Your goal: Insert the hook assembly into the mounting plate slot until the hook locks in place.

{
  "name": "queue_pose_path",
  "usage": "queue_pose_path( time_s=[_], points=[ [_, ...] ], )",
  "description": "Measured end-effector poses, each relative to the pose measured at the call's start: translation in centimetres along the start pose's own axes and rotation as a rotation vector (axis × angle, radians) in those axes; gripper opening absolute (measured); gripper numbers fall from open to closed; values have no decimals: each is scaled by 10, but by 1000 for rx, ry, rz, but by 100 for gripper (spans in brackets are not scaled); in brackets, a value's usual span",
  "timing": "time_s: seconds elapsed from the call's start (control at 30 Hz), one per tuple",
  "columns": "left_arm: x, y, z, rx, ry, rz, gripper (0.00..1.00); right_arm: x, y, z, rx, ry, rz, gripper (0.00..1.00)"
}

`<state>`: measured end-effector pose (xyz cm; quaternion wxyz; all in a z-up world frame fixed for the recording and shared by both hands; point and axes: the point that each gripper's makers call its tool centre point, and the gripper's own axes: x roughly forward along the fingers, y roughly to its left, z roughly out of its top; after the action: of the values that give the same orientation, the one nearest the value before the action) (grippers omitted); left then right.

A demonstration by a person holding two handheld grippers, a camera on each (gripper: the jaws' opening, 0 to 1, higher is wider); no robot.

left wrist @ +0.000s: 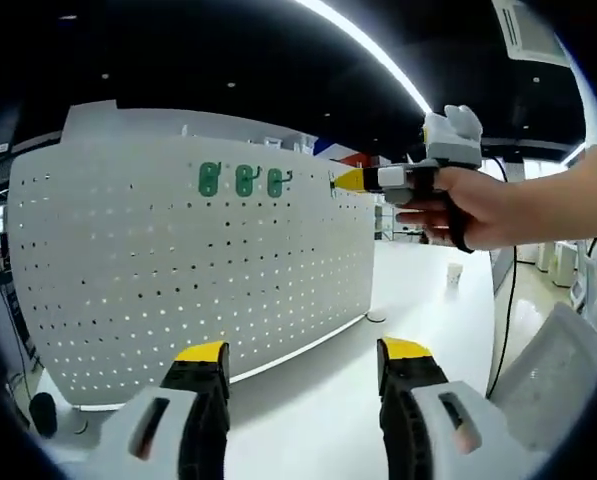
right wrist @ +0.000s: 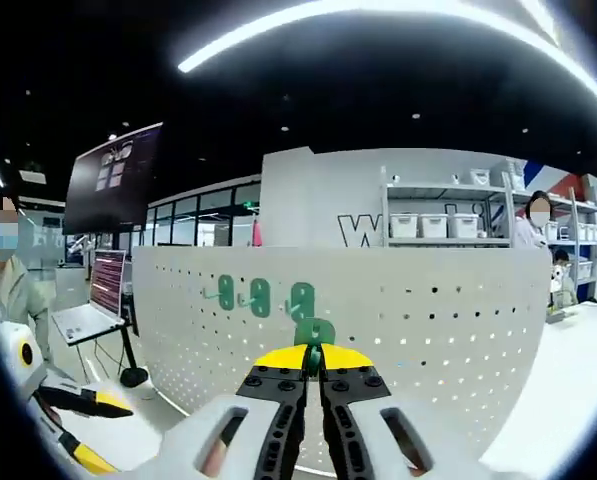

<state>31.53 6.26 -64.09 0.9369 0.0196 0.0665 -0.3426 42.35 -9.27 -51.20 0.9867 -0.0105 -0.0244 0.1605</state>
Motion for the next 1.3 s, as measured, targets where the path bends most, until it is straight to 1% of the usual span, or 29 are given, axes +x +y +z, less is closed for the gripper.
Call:
queue_pose_path(
  time_s=[0.2, 0.3, 0.4, 0.53, 0.67, 0.93, 1.07, 1.1, 1.3],
  points=[
    [-5, -1, -2, 5, 3, 4, 61, 15, -13, 9, -17, -31, -39, 2],
    [-6, -1, -2, 1, 0, 8, 61, 22, -18, 12, -18, -35, -52, 2],
    [-8, -1, -3, 0, 1, 14, 61, 28, -19, 16, -56, -48, -58, 2],
    [-12, 1, -5, 2, 5, 23, 61, 36, -21, 14, -62, -40, -68, 2],
    [-16, 4, -7, -2, 9, 33, 60, 43, -23, 18, -61, -54, -80, 2],
    [-25, 15, -9, -25, 14, 66, 60, 56, -27, 15, -50, -47, -90, 2],
    [-27, 18, -9, -27, 17, 73, 60, 59, -30, 13, -54, -41, -96, 2],
    [-28, 18, -10, -28, 17, 74, 59, 59, -31, 13, -42, -40, -99, 2],
    [-29, 20, -11, -34, 22, 80, 59, 63, -33, 9, -34, -31, -101, 2]
  ],
)
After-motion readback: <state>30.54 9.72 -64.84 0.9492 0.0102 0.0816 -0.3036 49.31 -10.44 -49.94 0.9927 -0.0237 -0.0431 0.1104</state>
